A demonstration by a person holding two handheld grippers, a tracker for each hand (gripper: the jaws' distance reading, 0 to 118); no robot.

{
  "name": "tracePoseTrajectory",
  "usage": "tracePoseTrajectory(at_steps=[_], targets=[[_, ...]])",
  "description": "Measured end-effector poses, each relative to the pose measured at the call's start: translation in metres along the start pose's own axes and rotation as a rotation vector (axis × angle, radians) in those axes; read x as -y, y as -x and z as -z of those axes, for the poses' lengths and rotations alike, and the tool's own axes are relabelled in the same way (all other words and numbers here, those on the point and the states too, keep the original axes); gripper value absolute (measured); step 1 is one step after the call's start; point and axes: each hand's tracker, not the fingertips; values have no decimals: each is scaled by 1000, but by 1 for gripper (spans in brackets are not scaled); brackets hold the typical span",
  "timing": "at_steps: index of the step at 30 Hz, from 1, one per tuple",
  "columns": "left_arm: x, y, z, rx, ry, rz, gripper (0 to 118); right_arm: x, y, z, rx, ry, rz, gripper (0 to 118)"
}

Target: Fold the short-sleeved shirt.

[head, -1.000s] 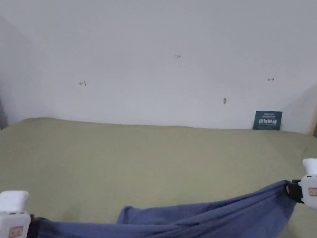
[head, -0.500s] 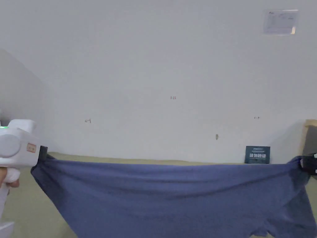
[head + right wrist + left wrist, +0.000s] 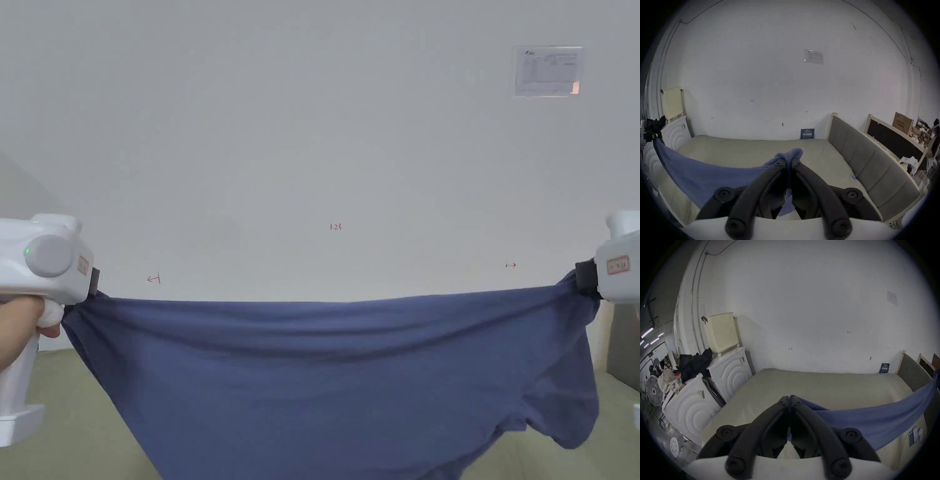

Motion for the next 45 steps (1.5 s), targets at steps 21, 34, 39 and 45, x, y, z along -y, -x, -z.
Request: tracePoseTrajectory(at_steps=[21, 34, 39, 45], targets=[[61, -84, 196, -75, 132, 82, 3, 83, 41, 206, 76, 163, -60, 4], [242, -54, 114, 66, 315, 113, 3, 264, -2, 83, -16, 310, -15, 4], [300, -26, 44, 99, 354, 80, 3, 332, -26, 3, -29, 376, 28, 4], [357, 9, -16, 124, 410, 35, 3, 389, -46, -71, -26, 421, 60, 4]])
